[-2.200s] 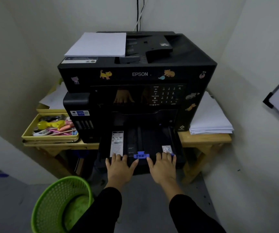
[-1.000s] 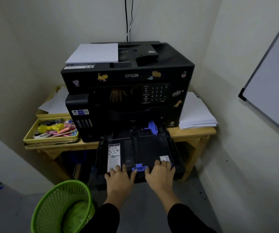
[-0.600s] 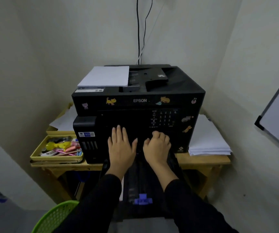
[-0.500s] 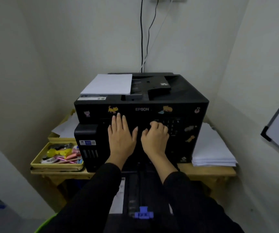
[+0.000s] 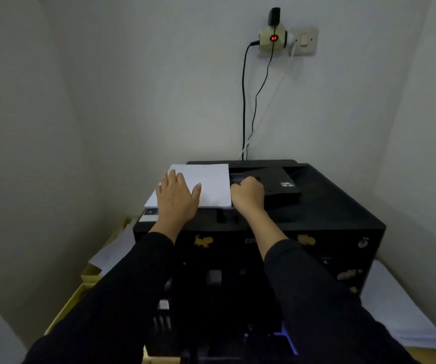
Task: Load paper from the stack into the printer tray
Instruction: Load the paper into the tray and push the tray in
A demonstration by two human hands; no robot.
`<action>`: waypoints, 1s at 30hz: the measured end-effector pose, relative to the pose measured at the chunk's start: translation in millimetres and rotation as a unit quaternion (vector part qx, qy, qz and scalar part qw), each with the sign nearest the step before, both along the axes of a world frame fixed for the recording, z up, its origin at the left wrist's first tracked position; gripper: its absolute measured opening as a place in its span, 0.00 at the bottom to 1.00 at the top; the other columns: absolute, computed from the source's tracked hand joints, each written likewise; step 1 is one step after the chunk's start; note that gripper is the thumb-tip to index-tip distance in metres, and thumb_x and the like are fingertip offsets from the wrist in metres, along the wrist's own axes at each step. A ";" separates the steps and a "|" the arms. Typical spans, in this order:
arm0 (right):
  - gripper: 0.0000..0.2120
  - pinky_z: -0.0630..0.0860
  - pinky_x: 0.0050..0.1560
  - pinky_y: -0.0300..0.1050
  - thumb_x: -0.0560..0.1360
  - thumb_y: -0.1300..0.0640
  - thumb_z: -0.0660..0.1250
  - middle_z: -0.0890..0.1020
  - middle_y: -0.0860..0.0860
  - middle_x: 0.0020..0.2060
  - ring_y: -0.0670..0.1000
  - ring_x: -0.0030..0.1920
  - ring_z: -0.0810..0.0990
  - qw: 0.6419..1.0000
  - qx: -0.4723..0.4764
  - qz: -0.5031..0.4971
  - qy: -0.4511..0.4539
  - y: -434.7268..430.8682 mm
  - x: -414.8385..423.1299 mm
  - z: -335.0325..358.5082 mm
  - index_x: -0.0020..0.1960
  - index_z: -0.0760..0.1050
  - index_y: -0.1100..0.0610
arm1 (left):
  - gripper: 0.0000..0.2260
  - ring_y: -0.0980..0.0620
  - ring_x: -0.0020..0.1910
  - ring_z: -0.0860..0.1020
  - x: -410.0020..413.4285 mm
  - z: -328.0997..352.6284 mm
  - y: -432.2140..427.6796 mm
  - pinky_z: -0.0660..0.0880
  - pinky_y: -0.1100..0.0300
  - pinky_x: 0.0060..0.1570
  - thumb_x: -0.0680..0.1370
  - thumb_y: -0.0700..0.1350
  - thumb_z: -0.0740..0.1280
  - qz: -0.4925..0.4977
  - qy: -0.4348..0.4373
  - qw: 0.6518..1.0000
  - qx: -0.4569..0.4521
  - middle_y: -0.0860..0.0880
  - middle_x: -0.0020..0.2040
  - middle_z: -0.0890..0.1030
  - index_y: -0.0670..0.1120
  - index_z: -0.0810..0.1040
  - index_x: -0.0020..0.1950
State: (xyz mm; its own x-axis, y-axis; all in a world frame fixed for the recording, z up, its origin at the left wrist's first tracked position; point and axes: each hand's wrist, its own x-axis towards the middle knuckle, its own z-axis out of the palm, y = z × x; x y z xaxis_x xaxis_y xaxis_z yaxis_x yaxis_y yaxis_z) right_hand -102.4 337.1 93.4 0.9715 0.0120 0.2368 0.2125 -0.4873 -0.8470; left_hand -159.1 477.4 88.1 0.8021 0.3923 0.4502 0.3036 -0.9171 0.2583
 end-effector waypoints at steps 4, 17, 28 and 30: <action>0.15 0.66 0.31 0.41 0.77 0.64 0.57 0.68 0.52 0.31 0.49 0.29 0.65 0.993 0.041 -0.011 0.108 23.9 35.0 10.2 0.31 0.63 0.60 | 0.26 0.41 0.74 0.58 27.9 3.9 36.0 0.59 0.47 0.72 0.80 0.54 0.54 -0.001 0.094 0.995 -0.042 0.41 0.74 0.62 0.39 0.64 0.72; 0.19 0.71 0.63 0.48 0.82 0.59 0.54 0.68 0.60 0.71 0.59 0.70 0.69 0.969 -0.056 0.024 0.240 70.9 68.8 25.1 0.71 0.64 0.67 | 0.27 0.39 0.72 0.59 50.6 5.1 61.8 0.60 0.46 0.70 0.77 0.52 0.53 0.047 0.217 0.966 -0.134 0.41 0.74 0.61 0.42 0.60 0.74; 0.18 0.77 0.40 0.34 0.80 0.60 0.58 0.74 0.60 0.66 0.54 0.54 0.76 0.981 0.080 -0.012 0.177 50.3 71.5 50.2 0.69 0.67 0.65 | 0.34 0.40 0.68 0.68 74.0 34.2 94.9 0.67 0.50 0.65 0.70 0.61 0.66 0.016 0.034 0.893 -0.448 0.42 0.71 0.69 0.42 0.70 0.70; 0.22 0.73 0.58 0.39 0.82 0.54 0.56 0.72 0.60 0.68 0.57 0.63 0.74 0.978 0.090 -0.023 0.185 39.9 69.4 55.0 0.70 0.65 0.66 | 0.27 0.42 0.61 0.73 71.8 42.9 97.3 0.71 0.55 0.57 0.74 0.54 0.66 -0.044 0.044 0.841 -0.538 0.42 0.68 0.72 0.40 0.71 0.68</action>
State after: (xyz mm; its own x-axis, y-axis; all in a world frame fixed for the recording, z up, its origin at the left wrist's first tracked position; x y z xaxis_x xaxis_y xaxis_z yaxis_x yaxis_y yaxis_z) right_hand -33.1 377.0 148.5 0.9896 -0.0432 -0.1369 -0.1435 -0.3249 -0.9348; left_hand -87.3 574.7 131.1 0.8612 0.4716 -0.1894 0.3074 -0.1866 0.9331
